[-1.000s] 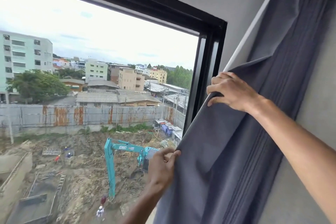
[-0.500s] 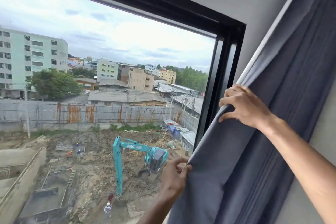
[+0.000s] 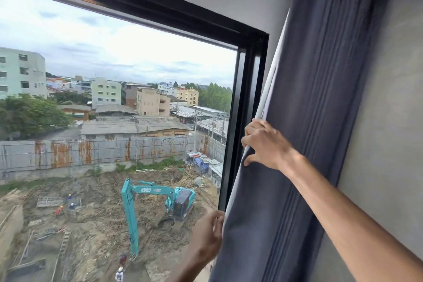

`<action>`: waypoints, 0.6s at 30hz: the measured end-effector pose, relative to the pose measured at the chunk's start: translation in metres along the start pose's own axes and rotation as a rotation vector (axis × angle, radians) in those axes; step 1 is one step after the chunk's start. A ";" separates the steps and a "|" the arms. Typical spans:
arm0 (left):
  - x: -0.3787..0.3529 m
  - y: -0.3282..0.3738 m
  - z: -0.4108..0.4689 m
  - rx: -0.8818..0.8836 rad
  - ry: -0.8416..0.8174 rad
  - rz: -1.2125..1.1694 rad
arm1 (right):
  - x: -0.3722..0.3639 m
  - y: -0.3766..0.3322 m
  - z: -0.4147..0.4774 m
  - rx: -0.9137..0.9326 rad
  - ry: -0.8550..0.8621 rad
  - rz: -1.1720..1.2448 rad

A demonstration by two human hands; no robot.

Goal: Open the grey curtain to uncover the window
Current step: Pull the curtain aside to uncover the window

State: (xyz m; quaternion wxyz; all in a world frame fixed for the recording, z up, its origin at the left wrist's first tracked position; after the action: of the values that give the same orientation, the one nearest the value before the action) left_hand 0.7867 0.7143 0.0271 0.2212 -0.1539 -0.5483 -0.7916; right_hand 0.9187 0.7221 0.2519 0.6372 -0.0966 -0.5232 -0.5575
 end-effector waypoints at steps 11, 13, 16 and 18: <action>0.054 -0.019 -0.001 -0.091 -0.035 0.333 | -0.017 -0.028 -0.009 -0.017 0.085 -0.066; 0.068 -0.023 -0.001 -0.074 -0.019 0.378 | -0.019 -0.037 -0.010 -0.050 0.116 -0.041; 0.086 -0.029 -0.004 -0.095 -0.003 0.454 | -0.029 -0.054 -0.015 -0.113 0.121 0.017; 0.096 -0.033 -0.007 -0.114 -0.003 0.483 | -0.038 -0.068 -0.019 -0.145 0.108 0.091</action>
State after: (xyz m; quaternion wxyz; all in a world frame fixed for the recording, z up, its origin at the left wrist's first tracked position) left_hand 0.6872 0.7001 0.0454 0.3943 -0.2939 -0.4505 -0.7451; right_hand 0.8808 0.7076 0.1827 0.6804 -0.1357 -0.4416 -0.5689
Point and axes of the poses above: each hand's wrist, its own z-axis towards the middle knuckle, its own x-axis out of the back of the hand, y = z × x, the point moved 5 cm from there along z, towards the middle knuckle, and after that the axes turned 3 degrees about x, right-handed, at the moved point
